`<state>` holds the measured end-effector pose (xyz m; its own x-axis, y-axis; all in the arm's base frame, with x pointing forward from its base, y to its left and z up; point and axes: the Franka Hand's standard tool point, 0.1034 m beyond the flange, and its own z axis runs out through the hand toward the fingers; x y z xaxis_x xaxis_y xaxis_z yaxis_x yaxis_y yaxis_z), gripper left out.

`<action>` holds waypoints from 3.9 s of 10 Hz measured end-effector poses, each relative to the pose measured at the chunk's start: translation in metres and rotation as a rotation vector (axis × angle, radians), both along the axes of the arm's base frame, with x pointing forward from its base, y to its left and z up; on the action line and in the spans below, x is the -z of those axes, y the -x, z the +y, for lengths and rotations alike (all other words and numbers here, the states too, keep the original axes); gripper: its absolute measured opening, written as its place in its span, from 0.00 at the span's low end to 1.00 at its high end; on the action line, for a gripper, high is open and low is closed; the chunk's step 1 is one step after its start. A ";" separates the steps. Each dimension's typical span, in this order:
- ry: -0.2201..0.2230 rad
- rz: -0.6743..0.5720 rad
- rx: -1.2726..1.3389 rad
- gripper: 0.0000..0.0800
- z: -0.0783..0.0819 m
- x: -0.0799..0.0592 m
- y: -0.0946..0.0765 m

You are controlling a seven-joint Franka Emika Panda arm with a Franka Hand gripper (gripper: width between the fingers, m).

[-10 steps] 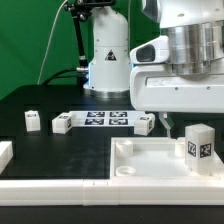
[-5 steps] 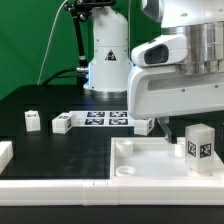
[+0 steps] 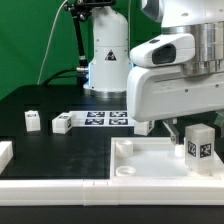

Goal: Assemble one leg

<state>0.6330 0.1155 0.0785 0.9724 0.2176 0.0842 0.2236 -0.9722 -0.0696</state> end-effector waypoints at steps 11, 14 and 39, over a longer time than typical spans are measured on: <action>-0.091 0.104 1.003 0.36 0.004 0.002 0.004; -0.110 0.136 1.283 0.36 0.007 0.002 0.005; -0.008 0.042 0.384 0.36 0.002 0.002 -0.003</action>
Offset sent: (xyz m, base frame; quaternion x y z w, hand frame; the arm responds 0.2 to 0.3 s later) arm 0.0000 0.0000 0.0000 0.0000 0.0000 0.0000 1.0000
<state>0.6362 0.1178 0.0768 0.9857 -0.1632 0.0429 -0.1595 -0.9840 -0.0793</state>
